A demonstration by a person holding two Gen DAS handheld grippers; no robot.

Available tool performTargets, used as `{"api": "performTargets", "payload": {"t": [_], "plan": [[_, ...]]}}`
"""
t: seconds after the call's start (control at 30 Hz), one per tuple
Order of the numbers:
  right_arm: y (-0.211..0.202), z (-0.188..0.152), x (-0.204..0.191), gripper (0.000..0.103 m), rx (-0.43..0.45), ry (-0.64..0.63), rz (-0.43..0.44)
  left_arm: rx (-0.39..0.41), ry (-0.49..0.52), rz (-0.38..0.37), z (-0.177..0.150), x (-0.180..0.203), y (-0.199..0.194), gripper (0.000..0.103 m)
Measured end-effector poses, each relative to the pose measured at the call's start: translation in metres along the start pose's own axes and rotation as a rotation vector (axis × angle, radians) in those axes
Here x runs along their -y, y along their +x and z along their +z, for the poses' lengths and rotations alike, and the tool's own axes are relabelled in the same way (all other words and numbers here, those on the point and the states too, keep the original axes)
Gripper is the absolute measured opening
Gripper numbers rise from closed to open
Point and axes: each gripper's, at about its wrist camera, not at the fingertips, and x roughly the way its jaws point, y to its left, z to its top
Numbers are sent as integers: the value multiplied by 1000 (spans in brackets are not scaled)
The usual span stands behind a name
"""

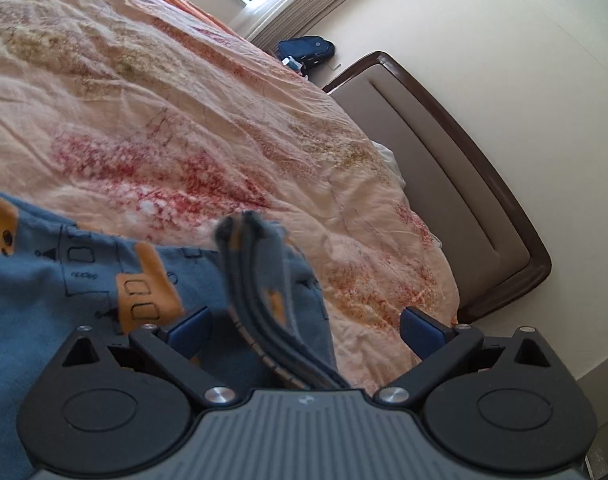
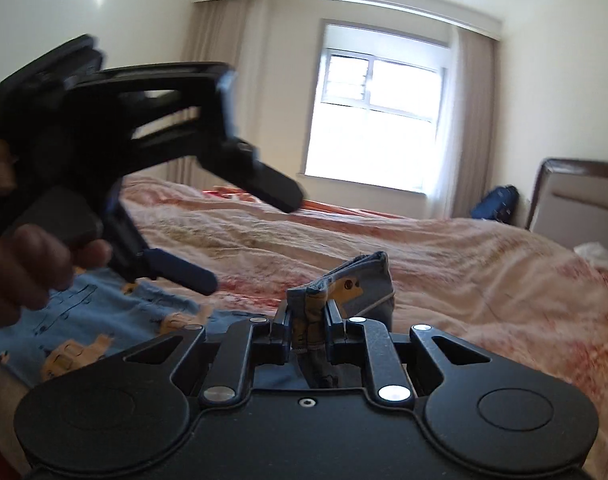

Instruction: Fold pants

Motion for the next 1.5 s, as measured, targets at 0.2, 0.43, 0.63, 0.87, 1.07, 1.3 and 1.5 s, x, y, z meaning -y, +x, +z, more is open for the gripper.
{"api": "performTargets", "payload": {"t": [0.2, 0.43, 0.63, 0.87, 1.07, 1.3, 1.5], "plan": [[16, -16, -40, 17, -135, -14, 136, 14, -32, 125, -18, -20, -6, 84], [17, -20, -19, 17, -104, 210, 174, 32, -87, 103, -22, -27, -13, 84], [12, -21, -8, 17, -81, 301, 216, 41, -168, 116, -22, -32, -9, 24], [4, -20, -16, 17, -93, 267, 200, 129, -47, 186, -27, -7, -27, 11], [-4, -11, -25, 18, -70, 226, 204, 165, 55, 249, -31, 15, -52, 11], [-12, 1, -45, 18, -50, 194, 238, 221, 63, 276, -36, 15, -95, 11], [-16, 17, -72, 18, -24, 152, 308, 274, 67, 331, -38, 2, -136, 11]]}}
